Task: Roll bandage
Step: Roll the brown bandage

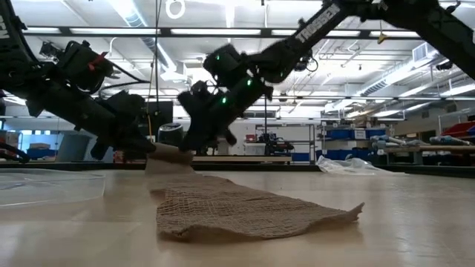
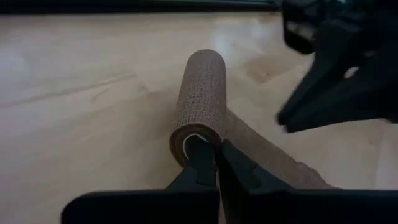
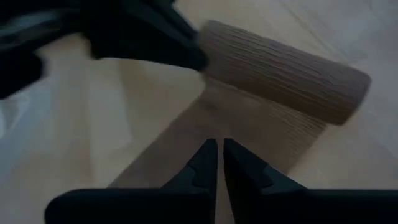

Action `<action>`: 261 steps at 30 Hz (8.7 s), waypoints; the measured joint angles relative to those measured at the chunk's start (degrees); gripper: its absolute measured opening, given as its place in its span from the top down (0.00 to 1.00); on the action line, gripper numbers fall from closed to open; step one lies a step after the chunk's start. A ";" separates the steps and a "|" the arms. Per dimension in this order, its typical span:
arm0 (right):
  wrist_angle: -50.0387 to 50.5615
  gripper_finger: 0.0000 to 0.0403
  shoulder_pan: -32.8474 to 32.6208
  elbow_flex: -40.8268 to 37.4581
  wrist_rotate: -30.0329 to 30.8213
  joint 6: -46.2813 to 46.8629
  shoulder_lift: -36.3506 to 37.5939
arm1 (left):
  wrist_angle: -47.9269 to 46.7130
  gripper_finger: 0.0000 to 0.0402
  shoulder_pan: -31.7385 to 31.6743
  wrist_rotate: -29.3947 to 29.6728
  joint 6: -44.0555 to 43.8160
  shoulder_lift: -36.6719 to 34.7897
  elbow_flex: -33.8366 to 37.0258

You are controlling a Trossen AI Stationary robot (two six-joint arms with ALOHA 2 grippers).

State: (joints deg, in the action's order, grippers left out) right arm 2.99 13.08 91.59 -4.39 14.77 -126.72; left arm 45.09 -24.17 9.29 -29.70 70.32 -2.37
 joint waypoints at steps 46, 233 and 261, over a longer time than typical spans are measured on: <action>-18.56 0.98 -23.83 -53.13 23.73 -4.29 58.20 | -0.77 1.00 5.53 -20.55 28.74 -0.07 -27.51; 53.83 1.00 -50.19 30.28 43.31 -9.10 12.77 | -43.64 1.00 5.43 -8.03 54.56 2.54 -46.86; 30.12 1.00 -41.05 42.64 69.08 -48.90 20.66 | -23.36 1.00 16.21 -8.39 48.02 2.52 -26.56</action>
State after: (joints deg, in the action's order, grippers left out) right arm 33.12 -27.96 134.23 64.69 -34.13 -106.06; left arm 21.73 -7.96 0.90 18.33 72.84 -28.93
